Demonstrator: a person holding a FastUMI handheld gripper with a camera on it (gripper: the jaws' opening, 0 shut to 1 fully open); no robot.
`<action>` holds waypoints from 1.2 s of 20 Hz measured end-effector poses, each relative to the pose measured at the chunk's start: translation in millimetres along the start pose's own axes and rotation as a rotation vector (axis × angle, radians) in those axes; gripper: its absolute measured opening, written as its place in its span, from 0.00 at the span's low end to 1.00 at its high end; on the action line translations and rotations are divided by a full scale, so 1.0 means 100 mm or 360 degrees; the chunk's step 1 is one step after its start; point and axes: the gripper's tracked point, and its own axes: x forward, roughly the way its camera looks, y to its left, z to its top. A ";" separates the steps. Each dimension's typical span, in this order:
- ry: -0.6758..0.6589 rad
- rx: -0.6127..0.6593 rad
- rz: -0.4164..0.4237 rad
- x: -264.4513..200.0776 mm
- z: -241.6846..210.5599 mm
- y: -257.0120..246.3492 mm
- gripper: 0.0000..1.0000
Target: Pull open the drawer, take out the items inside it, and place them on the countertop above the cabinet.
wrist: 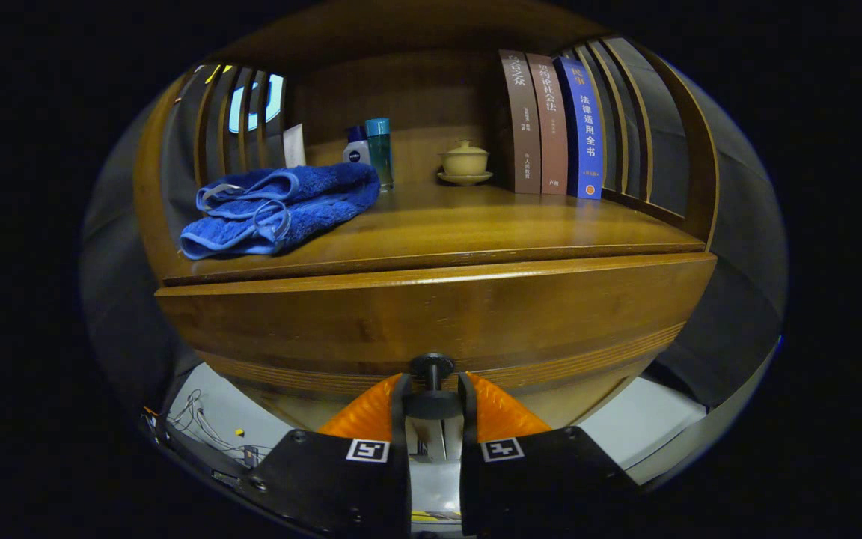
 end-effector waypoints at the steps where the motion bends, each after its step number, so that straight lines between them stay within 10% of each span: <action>1: 0.0002 -0.0003 0.0004 -0.05 -0.03 0.01 0.30; 24: 0.0146 0.0062 0.0036 -1.31 -0.70 -0.02 0.30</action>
